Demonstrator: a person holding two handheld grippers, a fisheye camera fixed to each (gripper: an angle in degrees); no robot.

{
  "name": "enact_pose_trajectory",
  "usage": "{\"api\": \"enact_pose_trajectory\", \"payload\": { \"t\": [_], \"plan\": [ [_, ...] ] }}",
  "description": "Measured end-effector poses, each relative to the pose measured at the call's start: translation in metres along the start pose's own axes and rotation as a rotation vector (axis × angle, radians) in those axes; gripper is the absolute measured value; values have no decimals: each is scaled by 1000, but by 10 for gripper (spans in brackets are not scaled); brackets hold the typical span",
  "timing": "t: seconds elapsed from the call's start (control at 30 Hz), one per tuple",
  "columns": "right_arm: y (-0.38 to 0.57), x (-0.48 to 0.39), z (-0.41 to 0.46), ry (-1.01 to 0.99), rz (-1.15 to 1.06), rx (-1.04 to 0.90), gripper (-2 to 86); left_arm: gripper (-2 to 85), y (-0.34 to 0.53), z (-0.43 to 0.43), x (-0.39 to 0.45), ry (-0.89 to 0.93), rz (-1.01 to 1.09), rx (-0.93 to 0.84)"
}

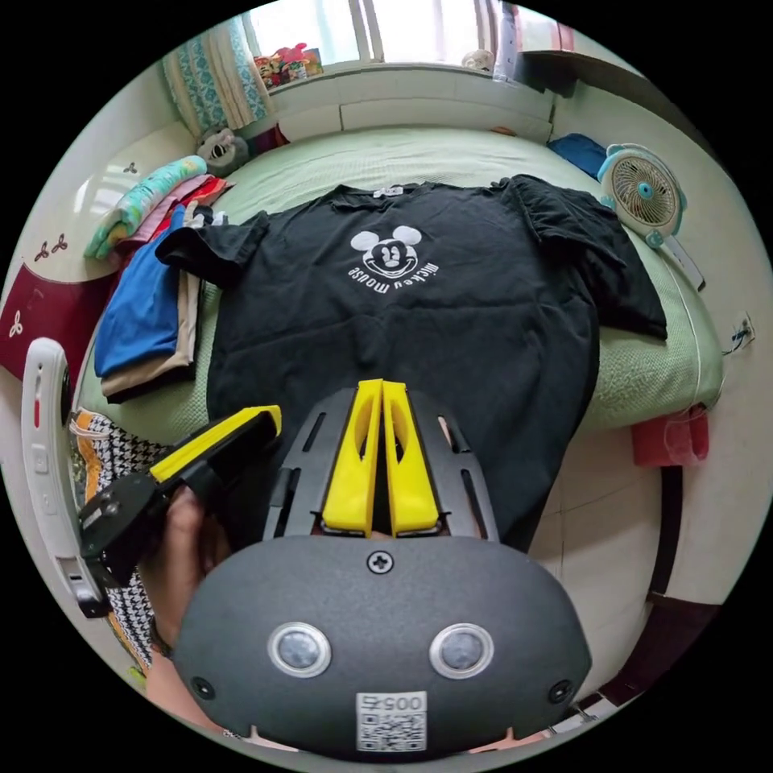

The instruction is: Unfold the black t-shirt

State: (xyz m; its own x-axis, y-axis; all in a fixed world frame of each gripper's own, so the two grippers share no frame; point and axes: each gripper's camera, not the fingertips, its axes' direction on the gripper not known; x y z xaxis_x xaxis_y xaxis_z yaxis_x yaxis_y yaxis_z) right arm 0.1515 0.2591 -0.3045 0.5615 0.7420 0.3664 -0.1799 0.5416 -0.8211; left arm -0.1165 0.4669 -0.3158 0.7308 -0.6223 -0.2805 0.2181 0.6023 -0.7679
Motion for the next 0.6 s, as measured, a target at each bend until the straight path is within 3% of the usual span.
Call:
{"api": "enact_pose_trajectory", "payload": {
  "t": [0.4, 0.6],
  "plan": [
    [8, 21, 11, -130, 80, -11, -13, -3, 30, 2, 46, -125, 95, 85],
    [12, 12, 13, -99, 51, -9, -13, -3, 38, 9, 57, -144, 92, 73]
  ]
}}
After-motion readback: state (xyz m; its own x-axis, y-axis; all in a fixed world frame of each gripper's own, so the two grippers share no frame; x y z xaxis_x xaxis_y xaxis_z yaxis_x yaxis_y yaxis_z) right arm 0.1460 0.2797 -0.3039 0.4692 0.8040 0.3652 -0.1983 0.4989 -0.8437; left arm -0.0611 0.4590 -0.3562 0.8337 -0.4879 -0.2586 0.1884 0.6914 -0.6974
